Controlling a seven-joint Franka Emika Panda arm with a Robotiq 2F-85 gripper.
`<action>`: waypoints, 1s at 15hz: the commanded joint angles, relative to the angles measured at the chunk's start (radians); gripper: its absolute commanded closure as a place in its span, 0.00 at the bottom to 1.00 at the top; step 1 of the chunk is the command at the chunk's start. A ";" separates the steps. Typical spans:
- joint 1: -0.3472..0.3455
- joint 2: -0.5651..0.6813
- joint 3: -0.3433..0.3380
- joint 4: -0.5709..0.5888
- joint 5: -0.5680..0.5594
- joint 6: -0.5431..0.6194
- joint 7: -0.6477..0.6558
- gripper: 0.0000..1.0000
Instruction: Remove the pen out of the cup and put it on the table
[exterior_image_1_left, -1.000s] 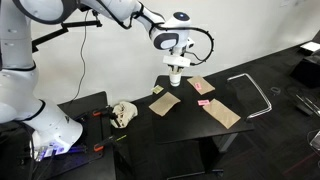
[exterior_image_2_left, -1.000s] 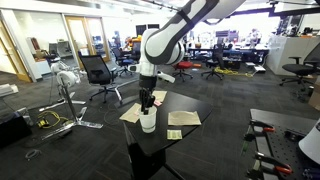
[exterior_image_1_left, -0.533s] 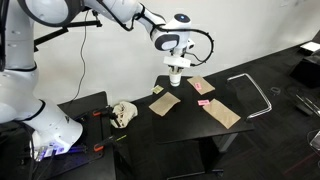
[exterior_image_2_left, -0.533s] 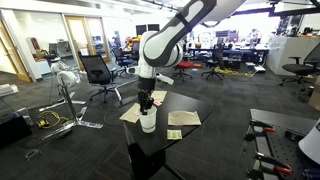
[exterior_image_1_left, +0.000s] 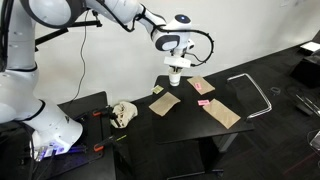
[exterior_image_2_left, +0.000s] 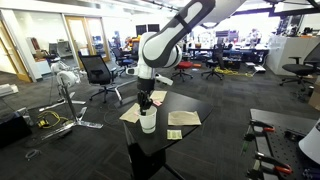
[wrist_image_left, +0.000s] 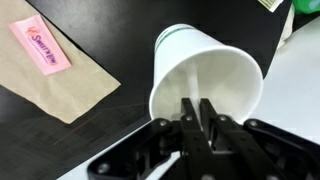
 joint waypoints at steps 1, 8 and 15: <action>-0.018 -0.038 0.015 -0.019 -0.023 -0.022 -0.008 0.97; -0.009 -0.167 0.024 -0.071 -0.025 -0.043 0.015 0.97; 0.013 -0.349 -0.006 -0.107 -0.037 -0.133 0.052 0.97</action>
